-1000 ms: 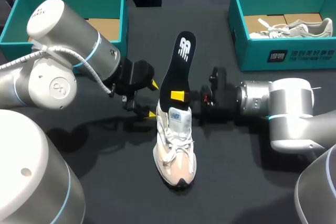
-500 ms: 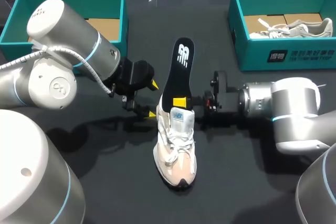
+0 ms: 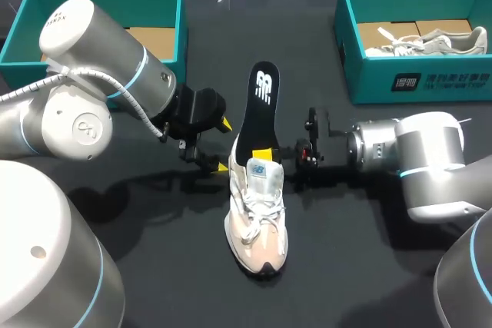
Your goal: Take the shoe out of the shoebox, open the shoe tongue, remove and reinsert the insole, then place the shoe into the shoebox
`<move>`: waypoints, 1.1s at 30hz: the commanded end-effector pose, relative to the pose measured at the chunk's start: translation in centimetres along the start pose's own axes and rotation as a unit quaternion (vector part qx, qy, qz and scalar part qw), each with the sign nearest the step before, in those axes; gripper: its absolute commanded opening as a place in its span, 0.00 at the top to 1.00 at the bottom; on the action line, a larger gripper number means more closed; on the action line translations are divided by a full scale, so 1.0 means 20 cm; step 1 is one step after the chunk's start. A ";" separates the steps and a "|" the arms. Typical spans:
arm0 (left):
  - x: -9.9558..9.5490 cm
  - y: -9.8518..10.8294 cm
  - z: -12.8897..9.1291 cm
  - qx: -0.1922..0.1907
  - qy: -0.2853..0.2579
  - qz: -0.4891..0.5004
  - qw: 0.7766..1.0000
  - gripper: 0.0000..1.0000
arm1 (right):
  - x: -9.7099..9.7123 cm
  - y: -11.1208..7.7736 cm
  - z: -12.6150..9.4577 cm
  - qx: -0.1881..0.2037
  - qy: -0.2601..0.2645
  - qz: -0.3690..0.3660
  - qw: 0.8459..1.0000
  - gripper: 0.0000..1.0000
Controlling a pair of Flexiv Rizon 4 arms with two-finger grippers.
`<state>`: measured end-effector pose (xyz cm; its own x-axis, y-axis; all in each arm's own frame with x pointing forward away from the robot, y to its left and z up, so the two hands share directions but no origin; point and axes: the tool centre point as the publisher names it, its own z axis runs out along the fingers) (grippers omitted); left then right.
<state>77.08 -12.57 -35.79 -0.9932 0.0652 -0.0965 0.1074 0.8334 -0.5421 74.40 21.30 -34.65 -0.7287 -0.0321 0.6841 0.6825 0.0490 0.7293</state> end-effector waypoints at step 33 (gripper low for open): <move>0.00 0.00 0.00 0.000 0.000 0.000 1.000 0.00 | 0.01 -0.01 0.08 0.009 0.043 -0.056 0.997 0.64</move>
<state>77.09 -12.51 -35.81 -0.9932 0.0653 -0.0965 0.1074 0.8337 -0.5417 73.96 22.08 -33.81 -0.7922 -0.1211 0.5982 0.5961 0.0567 0.8009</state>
